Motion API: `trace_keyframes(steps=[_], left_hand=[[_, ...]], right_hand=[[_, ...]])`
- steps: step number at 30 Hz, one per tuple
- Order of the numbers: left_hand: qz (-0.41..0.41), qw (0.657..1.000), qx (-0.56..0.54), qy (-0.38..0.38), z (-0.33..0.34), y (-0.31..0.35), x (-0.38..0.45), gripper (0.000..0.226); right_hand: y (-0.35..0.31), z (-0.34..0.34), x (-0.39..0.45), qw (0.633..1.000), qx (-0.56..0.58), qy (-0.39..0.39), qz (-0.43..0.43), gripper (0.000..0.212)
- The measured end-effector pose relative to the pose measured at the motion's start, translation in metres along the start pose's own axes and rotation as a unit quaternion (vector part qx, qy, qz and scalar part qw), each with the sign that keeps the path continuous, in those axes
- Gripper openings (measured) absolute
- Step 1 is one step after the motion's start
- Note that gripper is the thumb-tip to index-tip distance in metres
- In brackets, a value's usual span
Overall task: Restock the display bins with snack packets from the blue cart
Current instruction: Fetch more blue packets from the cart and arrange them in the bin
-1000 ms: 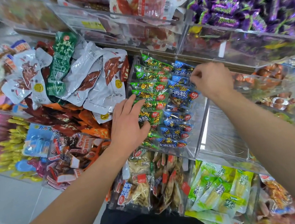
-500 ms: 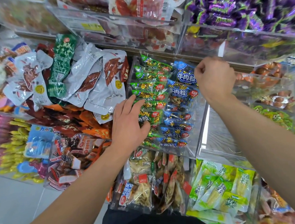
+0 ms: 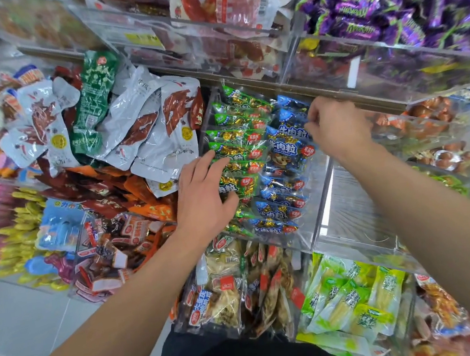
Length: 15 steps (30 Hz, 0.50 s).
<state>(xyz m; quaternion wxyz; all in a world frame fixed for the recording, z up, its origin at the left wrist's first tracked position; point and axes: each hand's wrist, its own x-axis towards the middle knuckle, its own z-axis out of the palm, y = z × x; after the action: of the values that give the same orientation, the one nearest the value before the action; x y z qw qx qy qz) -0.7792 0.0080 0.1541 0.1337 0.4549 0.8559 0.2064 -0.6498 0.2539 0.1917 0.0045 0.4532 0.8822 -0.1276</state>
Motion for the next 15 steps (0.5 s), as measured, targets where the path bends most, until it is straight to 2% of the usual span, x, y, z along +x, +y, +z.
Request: trace_keyframes(steps=[2, 3, 9, 15], left_hand=[[0.000, 1.000, 0.000, 0.000, 0.000, 0.000, 0.000, 0.064], [-0.001, 1.000, -0.001, 0.000, 0.000, -0.001, 0.000, 0.064], [-0.003, 1.000, -0.006, 0.002, 0.001, -0.001, 0.000, 0.064], [-0.004, 1.000, -0.009, 0.002, 0.001, -0.001, 0.000, 0.063]], right_hand=[[-0.004, -0.002, 0.003, 0.999, 0.007, -0.037, 0.014, 0.015], [-0.006, -0.003, 0.003, 0.999, 0.011, -0.032, 0.015, 0.015], [-0.005, -0.020, -0.004, 0.986, 0.114, 0.124, -0.016, 0.011], [-0.009, -0.006, -0.009, 0.988, 0.132, 0.077, -0.038, 0.009]])
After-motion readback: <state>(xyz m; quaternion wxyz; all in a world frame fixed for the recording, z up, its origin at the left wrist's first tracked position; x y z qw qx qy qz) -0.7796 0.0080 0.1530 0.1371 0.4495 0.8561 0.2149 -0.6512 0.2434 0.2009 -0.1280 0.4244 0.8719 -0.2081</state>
